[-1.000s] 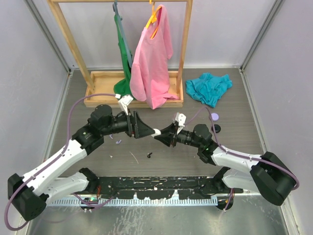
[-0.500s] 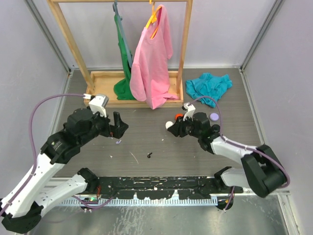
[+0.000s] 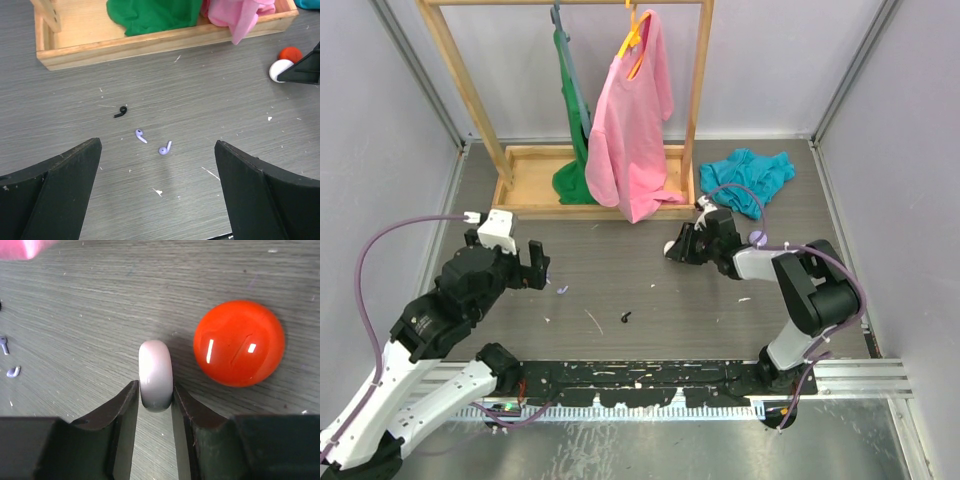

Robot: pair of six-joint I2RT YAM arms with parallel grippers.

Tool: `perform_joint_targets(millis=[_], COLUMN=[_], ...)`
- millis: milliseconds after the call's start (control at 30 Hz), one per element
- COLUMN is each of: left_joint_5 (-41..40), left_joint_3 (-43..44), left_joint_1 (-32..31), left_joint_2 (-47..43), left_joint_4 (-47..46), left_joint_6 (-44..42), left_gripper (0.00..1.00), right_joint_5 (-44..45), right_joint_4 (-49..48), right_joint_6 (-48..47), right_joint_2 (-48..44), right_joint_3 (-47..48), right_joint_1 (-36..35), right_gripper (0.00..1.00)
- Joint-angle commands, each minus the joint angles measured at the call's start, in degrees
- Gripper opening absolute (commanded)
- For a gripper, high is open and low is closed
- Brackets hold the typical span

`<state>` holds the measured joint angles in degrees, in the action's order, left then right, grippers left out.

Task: Insert the wireless bluetooth earbuds into the charging case
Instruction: Place the charging case at the center of the board.

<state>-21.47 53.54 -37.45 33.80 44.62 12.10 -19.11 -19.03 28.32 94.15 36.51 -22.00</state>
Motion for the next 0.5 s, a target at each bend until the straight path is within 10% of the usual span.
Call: perform_joint_targets(millis=[0, 467], left_joint_5=[-1.99, -0.39], left_joint_3=[-0.09, -0.78], left_joint_1=[1.28, 3.96], left_joint_2=[-1.63, -6.84], left_joint_4=[-1.73, -1.99], left_joint_6=[-1.39, -1.30], left_gripper=[0.98, 0.98], right_joint_5=[1.79, 16.04], right_joint_4=[3.44, 26.46], right_joint_6=[1.39, -3.55], right_joint_2=[0.01, -12.89], right_joint_3=[3.13, 5.40], right_joint_1=[0.98, 2.93], right_gripper=[0.45, 0.80])
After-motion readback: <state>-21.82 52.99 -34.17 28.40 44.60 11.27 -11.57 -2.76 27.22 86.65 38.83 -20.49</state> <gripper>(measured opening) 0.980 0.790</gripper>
